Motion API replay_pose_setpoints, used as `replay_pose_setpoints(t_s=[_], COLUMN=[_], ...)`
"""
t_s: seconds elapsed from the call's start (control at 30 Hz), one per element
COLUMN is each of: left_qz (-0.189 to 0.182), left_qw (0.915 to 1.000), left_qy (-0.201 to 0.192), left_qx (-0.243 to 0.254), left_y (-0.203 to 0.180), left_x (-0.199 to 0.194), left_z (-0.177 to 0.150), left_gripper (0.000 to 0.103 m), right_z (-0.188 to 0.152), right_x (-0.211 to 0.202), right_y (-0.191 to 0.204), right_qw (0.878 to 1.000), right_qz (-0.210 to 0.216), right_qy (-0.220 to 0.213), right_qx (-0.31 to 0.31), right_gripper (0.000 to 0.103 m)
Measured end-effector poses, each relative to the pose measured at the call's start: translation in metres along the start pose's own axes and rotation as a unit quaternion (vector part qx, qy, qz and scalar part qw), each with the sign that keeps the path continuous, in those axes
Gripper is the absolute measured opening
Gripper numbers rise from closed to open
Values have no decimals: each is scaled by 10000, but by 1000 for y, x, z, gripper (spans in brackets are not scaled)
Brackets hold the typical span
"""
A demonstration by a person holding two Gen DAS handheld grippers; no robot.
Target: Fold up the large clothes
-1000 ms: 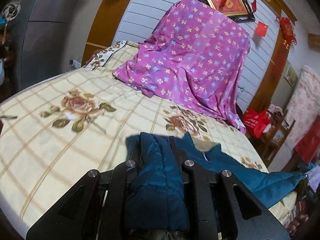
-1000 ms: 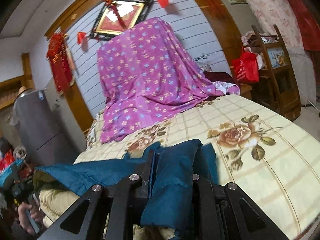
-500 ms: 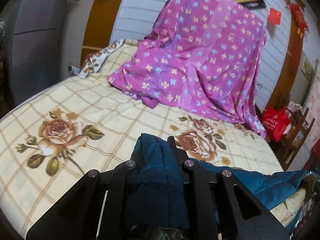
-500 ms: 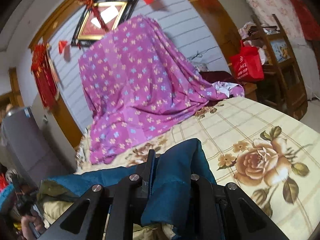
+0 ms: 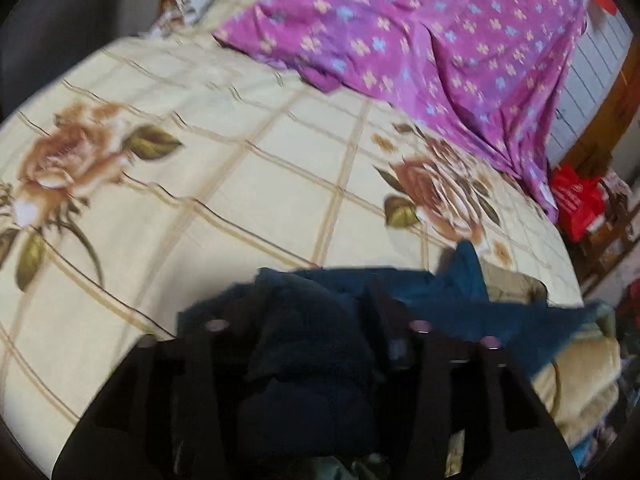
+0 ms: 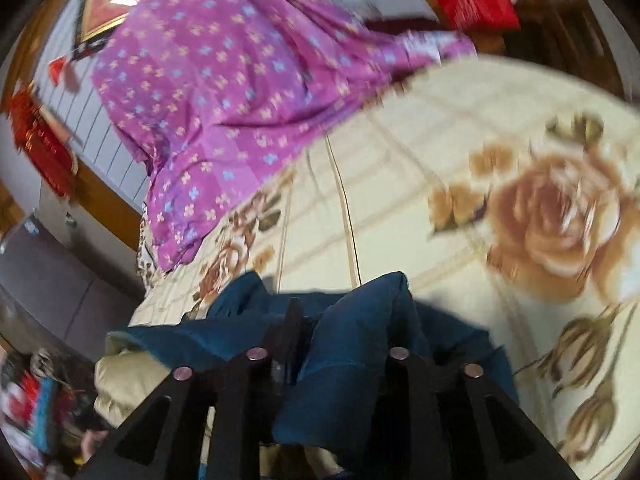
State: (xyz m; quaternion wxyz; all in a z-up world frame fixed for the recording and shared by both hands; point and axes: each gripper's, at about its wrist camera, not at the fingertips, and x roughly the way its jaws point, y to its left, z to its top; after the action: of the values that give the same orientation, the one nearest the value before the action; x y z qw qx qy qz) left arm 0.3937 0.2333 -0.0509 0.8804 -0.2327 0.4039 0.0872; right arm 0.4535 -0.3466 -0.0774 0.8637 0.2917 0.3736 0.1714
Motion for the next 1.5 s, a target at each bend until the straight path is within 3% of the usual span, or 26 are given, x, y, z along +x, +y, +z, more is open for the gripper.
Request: replay_pose_setpoints(t_s=[0.07, 0.2, 0.33, 0.37, 0.47, 0.6, 0.7, 0.83, 0.97, 1.1, 1.23, 1.43, 1.5], left_qz=[-180, -492, -597, -573, -624, -659, -588, -270, 224, 1059, 896, 1214, 1078], left_qw=[9998, 9982, 9982, 9983, 9967, 9892, 9851, 9872, 9860, 9810, 9910, 9851, 9867], left_qy=[116, 352, 43, -112, -521, -920, -838, -458, -262, 196, 288, 251, 98], left_qx=[-10, 32, -32, -60, 40, 928, 1382, 1504, 1630, 1611, 952, 1194, 1211], left_y=[2, 6, 18, 20, 16, -23, -53, -82, -101, -87, -55, -67, -69], left_x=[-2, -17, -55, -66, -94, -109, -96, -58, -17, 33, 49, 50, 30], left_z=[0, 7, 14, 14, 9, -9, -20, -14, -1, -2, 0, -3, -5], left_gripper=[63, 68, 69, 71, 72, 72, 72, 72, 72, 72, 75, 78, 78], right_z=[0, -2, -8, -9, -10, -17, -24, -27, -13, -2, 6, 10, 8], right_x=[-3, -23, -59, -67, -84, -87, -76, -40, 4, 50, 71, 79, 69], right_y=[-5, -8, 0, 5, 24, 60, 81, 101, 103, 83, 60, 51, 60], right_qw=[9996, 9968, 9931, 9932, 9963, 9981, 9939, 9857, 9814, 9729, 9722, 9722, 9709], right_qz=[193, 479, 752, 751, 585, 200, -114, -482, -857, -1254, -1335, -1407, -1507], right_qy=[43, 10, -302, -376, -485, -289, -54, 363, 794, 1346, 1464, 1415, 1337], right_qx=[194, 635, 850, 803, 413, -503, -1091, -1574, -1521, -1398, -1245, -1229, -1296], right_gripper=[37, 46, 63, 70, 70, 70, 70, 70, 71, 71, 79, 85, 85])
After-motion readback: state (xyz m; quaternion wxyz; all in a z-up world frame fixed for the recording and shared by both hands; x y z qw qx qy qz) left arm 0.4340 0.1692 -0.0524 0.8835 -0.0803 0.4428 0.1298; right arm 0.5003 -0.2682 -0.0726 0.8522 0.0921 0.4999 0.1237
